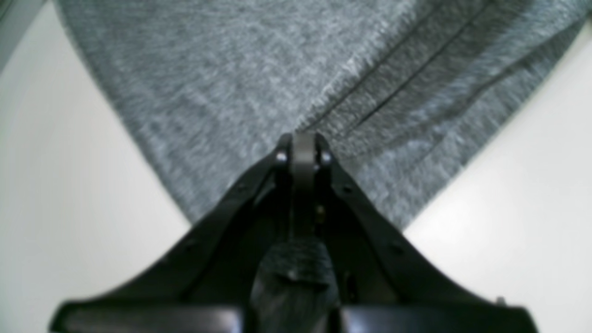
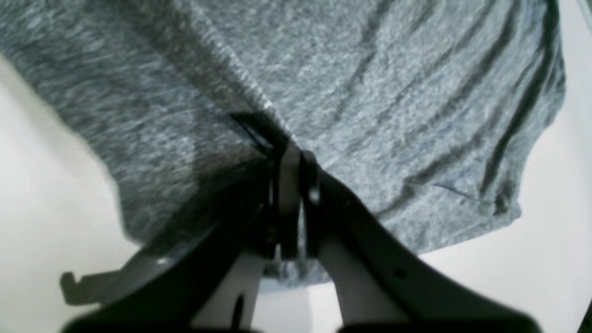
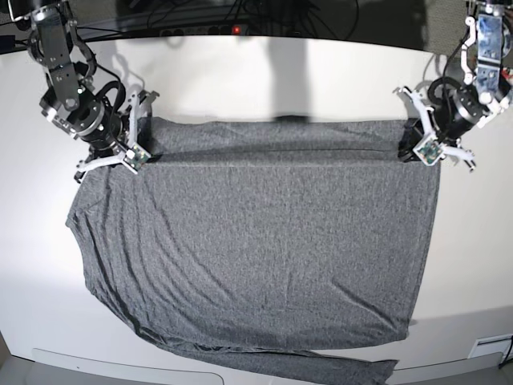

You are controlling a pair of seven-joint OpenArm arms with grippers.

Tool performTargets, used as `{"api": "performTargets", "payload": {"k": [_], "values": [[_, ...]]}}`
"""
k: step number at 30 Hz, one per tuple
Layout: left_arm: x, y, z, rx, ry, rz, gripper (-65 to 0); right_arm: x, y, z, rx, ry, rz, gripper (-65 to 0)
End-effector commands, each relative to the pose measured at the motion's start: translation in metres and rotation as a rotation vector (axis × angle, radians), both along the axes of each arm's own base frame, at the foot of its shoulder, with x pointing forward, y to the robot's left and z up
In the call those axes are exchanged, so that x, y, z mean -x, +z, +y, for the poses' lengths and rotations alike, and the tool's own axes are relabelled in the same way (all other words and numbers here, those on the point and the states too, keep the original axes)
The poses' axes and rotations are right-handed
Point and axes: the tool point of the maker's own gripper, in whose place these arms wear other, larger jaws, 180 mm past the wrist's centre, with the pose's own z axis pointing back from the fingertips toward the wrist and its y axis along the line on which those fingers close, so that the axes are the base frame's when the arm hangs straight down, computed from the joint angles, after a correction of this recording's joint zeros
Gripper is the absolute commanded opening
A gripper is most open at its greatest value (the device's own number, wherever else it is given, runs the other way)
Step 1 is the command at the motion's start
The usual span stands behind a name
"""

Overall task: Fold the T-shirt properly
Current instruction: 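Grasp the shirt's shoulder edges with both grippers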

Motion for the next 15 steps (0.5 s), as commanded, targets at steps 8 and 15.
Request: {"api": "performTargets", "payload": {"k": [8,15], "values": [[-0.033,0.016,0.012,-0.015,0.028,-0.052,-65.0,-0.029,0.003,-0.019,0.006,-0.049,-0.033,-65.0],[-0.032,0.005,0.029,-0.087,0.093,-0.003,-39.5,-0.036,0.008,-0.018,-0.001,-0.045,-0.048,-37.5]]}}
